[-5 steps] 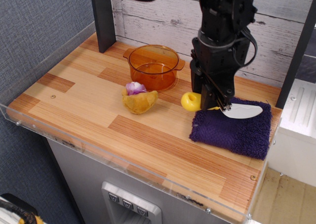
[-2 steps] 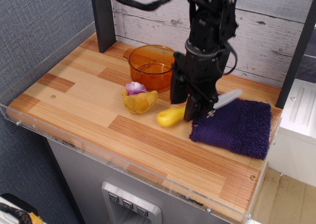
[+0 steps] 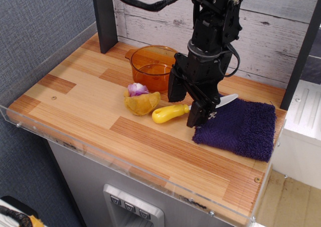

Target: PICK UP THE NEEFI PUT ON THE TOWEL

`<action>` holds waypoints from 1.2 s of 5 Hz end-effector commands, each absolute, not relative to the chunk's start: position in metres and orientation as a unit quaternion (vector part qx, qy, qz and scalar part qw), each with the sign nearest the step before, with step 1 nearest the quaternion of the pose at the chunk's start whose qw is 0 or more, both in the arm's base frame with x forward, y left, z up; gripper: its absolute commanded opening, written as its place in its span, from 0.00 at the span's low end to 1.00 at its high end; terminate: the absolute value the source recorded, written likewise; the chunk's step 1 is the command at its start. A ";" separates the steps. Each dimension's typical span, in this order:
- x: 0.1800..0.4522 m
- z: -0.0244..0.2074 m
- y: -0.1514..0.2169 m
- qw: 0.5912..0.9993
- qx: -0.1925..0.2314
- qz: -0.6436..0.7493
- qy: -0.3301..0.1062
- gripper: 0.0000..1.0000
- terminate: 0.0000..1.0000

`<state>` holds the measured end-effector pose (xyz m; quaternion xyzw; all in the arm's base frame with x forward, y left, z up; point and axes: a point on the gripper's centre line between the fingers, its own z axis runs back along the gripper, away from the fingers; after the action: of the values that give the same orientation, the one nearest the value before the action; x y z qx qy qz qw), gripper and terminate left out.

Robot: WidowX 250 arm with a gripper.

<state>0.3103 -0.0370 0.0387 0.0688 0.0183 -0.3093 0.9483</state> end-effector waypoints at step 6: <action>0.270 0.107 -0.012 0.921 0.088 -0.249 -0.285 1.00 0.00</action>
<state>0.2797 -0.0121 0.0972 0.0872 -0.2617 -0.2413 0.9304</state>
